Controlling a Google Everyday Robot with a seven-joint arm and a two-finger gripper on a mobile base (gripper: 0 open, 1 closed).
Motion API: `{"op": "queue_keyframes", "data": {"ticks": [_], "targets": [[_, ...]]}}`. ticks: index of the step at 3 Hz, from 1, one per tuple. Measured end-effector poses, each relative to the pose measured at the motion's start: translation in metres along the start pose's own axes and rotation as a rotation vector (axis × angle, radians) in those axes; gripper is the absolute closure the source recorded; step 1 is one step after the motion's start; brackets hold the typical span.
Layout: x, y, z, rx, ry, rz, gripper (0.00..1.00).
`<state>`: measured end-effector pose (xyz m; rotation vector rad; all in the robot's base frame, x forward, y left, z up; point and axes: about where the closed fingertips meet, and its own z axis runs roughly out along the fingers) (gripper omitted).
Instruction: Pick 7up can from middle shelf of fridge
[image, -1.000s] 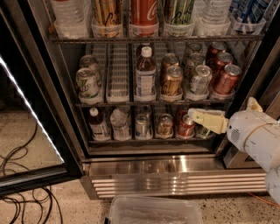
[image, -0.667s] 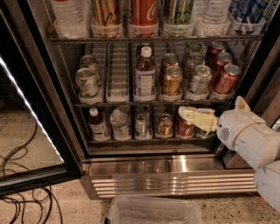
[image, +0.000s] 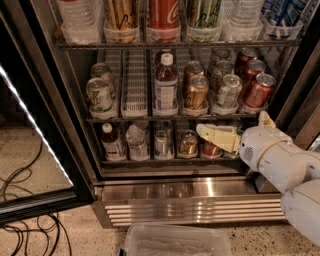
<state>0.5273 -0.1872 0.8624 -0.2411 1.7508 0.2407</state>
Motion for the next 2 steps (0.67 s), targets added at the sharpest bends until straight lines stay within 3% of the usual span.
{"op": "queue_keyframes", "data": {"ticks": [1,2], "targets": [[0.0,0.002,0.016,-0.016,-0.028,0.001,0.17],[-0.001,-0.005,0.028,-0.006,-0.083,-0.023,0.18]]}}
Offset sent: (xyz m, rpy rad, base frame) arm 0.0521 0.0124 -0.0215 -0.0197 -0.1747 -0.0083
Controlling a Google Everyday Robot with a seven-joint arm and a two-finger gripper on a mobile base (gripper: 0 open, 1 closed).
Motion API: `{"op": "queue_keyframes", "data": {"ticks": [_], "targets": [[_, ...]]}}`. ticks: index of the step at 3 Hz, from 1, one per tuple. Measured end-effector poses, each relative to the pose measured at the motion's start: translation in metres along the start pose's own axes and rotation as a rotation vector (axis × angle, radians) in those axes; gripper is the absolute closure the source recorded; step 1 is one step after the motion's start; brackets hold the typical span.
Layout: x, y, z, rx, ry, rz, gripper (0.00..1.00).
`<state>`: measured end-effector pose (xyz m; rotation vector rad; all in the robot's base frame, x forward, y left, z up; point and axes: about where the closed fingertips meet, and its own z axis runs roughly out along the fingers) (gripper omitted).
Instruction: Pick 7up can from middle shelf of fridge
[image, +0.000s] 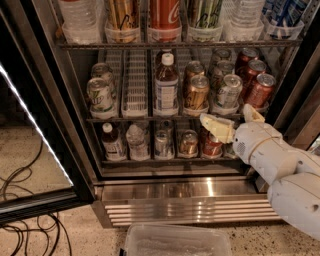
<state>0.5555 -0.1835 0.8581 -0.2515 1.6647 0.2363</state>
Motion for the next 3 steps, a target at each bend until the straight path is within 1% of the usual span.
{"op": "queue_keyframes", "data": {"ticks": [1,2,3], "targets": [[0.002,-0.01,0.011,0.036,-0.061,-0.027,0.26],[0.007,-0.015,0.023,0.069,-0.098,-0.048,0.26],[0.009,-0.014,0.032,0.083,-0.12,-0.068,0.28]]}}
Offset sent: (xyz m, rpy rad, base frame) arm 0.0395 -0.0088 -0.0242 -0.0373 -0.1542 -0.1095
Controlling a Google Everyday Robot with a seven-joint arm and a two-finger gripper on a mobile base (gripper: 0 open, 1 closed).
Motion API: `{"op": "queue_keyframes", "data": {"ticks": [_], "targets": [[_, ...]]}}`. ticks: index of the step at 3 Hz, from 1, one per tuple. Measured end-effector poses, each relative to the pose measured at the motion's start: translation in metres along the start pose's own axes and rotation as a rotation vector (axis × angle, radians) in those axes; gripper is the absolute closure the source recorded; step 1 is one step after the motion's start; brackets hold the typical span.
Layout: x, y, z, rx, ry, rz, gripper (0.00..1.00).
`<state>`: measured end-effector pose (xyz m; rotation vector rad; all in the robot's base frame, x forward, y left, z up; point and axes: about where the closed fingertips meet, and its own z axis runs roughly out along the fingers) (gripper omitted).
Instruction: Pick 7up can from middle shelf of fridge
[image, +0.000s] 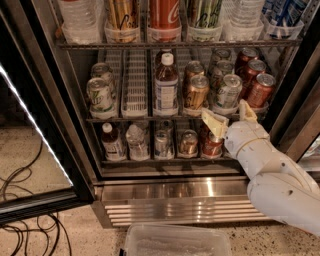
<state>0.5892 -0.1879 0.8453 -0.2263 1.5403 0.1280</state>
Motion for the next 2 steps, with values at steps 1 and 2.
{"op": "queue_keyframes", "data": {"ticks": [1,2], "targets": [[0.0025,-0.0016,0.0064,0.021,-0.02,-0.018,0.28],[0.0014,-0.0065,0.0113,0.042,-0.036,-0.044,0.29]]}}
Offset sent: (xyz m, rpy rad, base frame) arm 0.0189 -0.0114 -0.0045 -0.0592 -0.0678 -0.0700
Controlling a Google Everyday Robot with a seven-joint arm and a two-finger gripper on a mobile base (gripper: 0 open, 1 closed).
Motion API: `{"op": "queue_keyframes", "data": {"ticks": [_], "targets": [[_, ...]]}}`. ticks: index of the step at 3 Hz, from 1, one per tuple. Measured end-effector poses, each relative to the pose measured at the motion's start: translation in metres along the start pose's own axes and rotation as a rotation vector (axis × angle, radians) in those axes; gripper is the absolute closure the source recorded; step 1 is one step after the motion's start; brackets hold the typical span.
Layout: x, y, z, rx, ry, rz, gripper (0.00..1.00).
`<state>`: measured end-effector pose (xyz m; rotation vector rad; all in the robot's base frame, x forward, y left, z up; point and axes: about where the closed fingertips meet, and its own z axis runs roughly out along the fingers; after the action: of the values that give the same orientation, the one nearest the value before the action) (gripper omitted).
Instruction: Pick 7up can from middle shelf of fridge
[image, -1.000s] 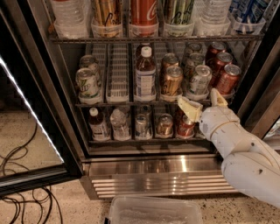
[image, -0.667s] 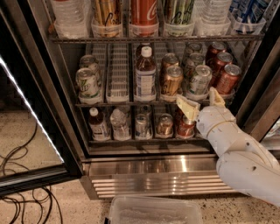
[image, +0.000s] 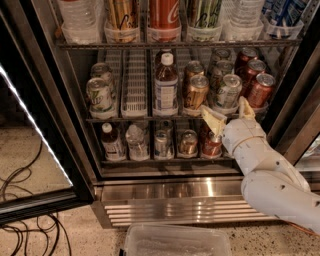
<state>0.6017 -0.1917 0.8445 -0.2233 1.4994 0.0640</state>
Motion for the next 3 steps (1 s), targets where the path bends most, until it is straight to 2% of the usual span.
{"op": "queue_keyframes", "data": {"ticks": [1,3], "targets": [[0.0,-0.009,0.0,0.039,-0.012,-0.022,0.34],[-0.002,-0.015,0.023,0.061,-0.033,-0.056,0.35]]}}
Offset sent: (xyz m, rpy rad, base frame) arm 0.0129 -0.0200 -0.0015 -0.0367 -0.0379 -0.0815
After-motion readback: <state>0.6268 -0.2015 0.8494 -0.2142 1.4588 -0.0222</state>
